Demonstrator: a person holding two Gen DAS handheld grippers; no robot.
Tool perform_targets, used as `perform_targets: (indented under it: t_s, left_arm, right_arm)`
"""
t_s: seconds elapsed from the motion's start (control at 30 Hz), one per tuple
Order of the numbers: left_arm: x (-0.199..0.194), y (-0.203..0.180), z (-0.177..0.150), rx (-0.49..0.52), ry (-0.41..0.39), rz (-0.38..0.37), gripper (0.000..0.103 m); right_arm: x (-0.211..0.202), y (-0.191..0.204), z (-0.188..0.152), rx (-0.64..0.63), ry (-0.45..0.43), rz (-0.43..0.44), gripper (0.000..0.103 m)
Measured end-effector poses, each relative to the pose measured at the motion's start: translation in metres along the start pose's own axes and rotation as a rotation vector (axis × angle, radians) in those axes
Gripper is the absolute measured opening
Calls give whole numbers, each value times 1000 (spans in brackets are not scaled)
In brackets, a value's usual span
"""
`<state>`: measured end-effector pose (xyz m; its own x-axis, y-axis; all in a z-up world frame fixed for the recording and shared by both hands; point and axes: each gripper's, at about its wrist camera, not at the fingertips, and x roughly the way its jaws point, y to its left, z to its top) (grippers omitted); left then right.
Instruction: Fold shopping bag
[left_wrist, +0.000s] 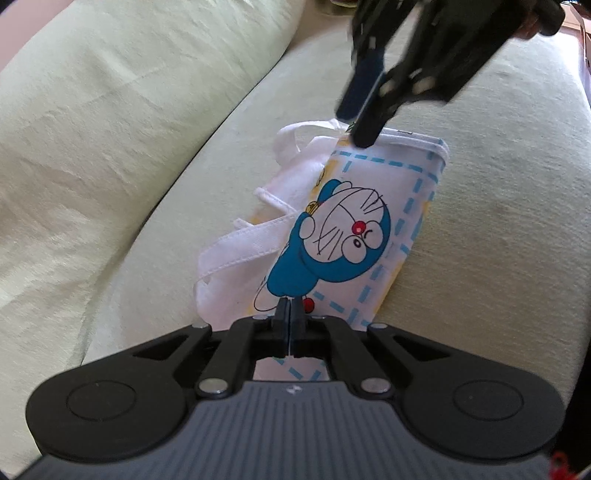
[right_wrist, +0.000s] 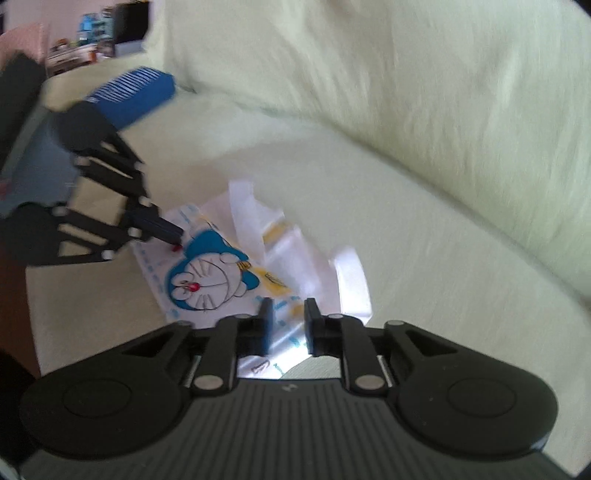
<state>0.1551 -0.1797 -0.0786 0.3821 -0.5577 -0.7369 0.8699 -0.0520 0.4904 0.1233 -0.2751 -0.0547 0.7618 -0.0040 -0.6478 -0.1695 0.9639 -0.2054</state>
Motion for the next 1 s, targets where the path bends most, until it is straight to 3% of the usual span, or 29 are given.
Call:
perform_targets:
  t_s: [0.03, 0.1, 0.17, 0.2, 0.23, 0.27, 0.3, 0.37, 0.43, 0.57, 0.6, 0.73, 0.87, 0.97, 1.0]
  left_arm:
    - [0, 0, 0, 2, -2, -3, 0]
    - [0, 1, 0, -3, -3, -13, 0]
    - [1, 2, -2, -12, -3, -22, 0]
    - [0, 2, -3, -17, -3, -26, 0]
    - [0, 4, -4, -27, -3, -35, 0]
    - [0, 7, -5, -38, -4, -45, 0]
    - [0, 10, -5, -52, -4, -58, 0]
    - [2, 18, -6, -84, -4, -88, 0]
    - [0, 23, -4, -101, -16, -95, 0]
    - [-24, 32, -1, -82, -60, -42, 7]
    - [-31, 34, -1, -71, -68, -25, 7]
    - [-53, 42, -8, -35, -83, 24, 9]
    - [-59, 47, -27, 4, -65, 47, 13]
    - [-48, 47, -42, 48, -35, 34, 27]
    - [-41, 46, -45, 66, -28, 24, 27]
  right_arm:
    - [-6, 11, -4, -74, -22, 2, 70]
    - [-13, 30, -13, -201, -53, 3, 74]
    - [-3, 59, -26, -407, -40, -46, 71]
    - [3, 65, -30, -459, -39, -70, 63]
    - [13, 69, -33, -496, -30, -95, 49]
    - [23, 72, -36, -530, -18, -120, 44]
    - [29, 70, -36, -529, -21, -114, 47]
    - [37, 62, -37, -509, -35, -86, 45]
    - [36, 48, -25, -407, -5, -25, 44]
    - [40, 6, 0, -157, 61, 124, 44]
    - [40, 2, 2, -138, 66, 137, 44]
    - [54, -47, 24, 40, 150, 320, 44]
    - [59, -63, 25, 88, 174, 377, 44]
    - [61, -69, 24, 107, 185, 404, 44]
    - [62, -71, 23, 113, 188, 412, 44]
